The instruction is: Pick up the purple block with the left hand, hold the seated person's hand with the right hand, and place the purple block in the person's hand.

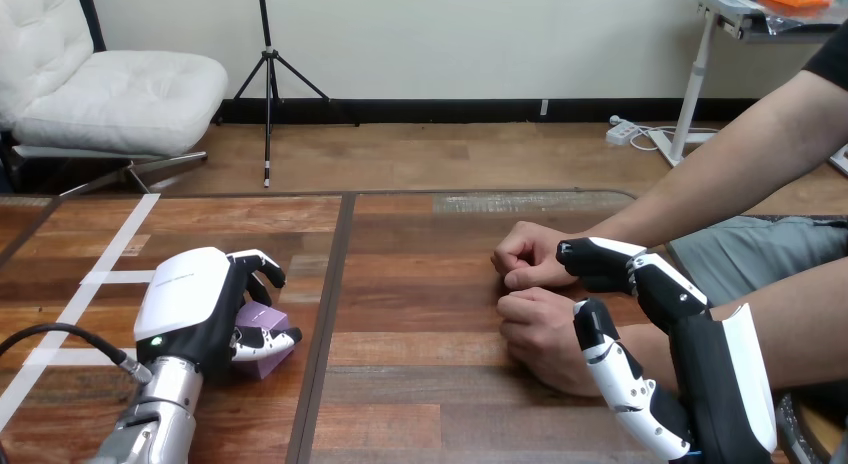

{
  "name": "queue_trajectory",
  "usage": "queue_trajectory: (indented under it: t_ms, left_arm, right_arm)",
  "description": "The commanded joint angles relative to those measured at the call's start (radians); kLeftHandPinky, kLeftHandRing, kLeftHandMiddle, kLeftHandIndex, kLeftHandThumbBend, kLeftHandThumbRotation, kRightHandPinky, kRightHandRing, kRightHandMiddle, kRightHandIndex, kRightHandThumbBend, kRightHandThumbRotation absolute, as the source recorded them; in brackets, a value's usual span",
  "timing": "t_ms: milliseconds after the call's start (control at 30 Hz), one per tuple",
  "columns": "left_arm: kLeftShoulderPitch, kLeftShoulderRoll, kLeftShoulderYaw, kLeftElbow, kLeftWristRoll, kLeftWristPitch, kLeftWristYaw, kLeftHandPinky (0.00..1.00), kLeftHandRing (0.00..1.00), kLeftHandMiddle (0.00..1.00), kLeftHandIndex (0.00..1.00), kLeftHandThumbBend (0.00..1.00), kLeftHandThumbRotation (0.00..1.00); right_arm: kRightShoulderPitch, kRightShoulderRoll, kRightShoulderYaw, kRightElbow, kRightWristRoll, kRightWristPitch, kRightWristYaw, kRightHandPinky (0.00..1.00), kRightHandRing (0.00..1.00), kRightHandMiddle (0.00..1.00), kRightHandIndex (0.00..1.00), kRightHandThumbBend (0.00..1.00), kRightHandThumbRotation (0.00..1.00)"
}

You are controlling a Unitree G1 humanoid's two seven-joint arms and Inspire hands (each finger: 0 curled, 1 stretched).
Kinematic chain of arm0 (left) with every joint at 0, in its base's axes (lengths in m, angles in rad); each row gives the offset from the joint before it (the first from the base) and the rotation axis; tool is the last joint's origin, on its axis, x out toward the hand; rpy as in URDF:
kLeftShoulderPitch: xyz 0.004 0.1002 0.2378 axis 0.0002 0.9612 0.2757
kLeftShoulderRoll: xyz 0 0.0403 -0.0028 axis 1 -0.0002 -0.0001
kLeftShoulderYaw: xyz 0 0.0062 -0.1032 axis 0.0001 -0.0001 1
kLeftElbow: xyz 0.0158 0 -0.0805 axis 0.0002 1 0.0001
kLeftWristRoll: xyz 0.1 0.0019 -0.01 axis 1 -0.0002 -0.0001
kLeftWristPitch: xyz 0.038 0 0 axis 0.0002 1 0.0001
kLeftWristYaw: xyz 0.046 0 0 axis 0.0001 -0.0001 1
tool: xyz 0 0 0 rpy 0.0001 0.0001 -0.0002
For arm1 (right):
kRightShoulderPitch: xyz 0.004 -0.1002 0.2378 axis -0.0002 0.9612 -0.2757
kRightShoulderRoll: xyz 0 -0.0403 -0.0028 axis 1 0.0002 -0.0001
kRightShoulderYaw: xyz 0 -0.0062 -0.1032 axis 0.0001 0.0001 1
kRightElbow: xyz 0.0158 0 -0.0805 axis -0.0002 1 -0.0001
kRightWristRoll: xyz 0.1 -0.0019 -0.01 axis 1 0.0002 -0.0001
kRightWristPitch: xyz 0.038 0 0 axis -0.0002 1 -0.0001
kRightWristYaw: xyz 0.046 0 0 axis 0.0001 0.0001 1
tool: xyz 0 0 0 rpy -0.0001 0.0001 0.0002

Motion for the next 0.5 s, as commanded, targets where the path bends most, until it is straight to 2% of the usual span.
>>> queue_trajectory:
  t_ms: [0,467]
  left_arm:
    - [-0.034,-0.007,0.013,0.011,-0.016,-0.020,0.004,0.47,0.47,0.50,0.60,0.55,0.00]
    - [-0.026,-0.009,0.013,0.016,-0.019,-0.039,0.020,0.47,0.49,0.52,0.60,0.55,0.00]
  right_arm:
    - [-0.031,-0.012,-0.004,-0.056,-0.010,0.005,0.002,0.66,0.70,0.71,0.70,0.37,0.64]
    - [-0.028,-0.012,-0.003,-0.064,-0.011,0.016,0.003,0.66,0.70,0.70,0.69,0.37,0.64]
